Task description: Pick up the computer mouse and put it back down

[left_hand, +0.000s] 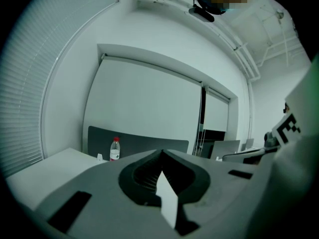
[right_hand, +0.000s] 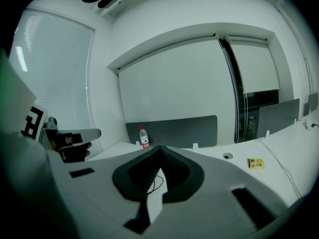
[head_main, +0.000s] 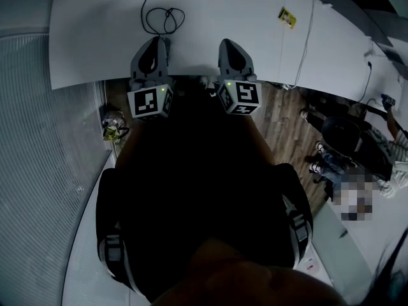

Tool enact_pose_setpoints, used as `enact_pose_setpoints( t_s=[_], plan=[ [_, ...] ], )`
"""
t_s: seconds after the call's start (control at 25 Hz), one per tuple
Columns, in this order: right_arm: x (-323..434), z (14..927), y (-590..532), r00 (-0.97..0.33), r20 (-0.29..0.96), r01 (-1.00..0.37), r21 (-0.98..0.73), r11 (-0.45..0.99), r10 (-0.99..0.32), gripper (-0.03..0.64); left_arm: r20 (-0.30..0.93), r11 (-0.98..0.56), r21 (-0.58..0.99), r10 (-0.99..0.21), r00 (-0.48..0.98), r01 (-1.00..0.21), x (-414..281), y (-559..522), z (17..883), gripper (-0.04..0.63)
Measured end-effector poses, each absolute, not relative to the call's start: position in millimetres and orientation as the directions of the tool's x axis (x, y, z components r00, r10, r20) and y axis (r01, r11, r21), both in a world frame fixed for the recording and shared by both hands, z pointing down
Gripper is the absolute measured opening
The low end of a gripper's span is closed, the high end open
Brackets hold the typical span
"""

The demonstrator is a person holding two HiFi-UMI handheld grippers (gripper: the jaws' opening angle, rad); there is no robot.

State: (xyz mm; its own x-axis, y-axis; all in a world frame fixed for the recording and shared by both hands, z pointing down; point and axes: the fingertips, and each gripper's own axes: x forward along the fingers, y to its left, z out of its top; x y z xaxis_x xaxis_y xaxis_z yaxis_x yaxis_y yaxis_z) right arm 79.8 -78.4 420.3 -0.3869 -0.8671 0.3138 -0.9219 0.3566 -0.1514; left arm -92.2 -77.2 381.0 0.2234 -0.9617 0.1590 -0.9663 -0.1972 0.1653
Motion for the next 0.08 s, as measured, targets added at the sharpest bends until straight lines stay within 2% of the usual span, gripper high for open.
enact_pose_setpoints(
  t_s=[0.08],
  plan=[
    [79.8, 421.0, -78.4, -0.386, 0.314, -0.922, -0.152, 0.356, -0.867, 0.0, 0.161, -0.197, 0.166, -0.961, 0.224, -0.966, -92.3, -76.9, 382.0, 0.006]
  ],
)
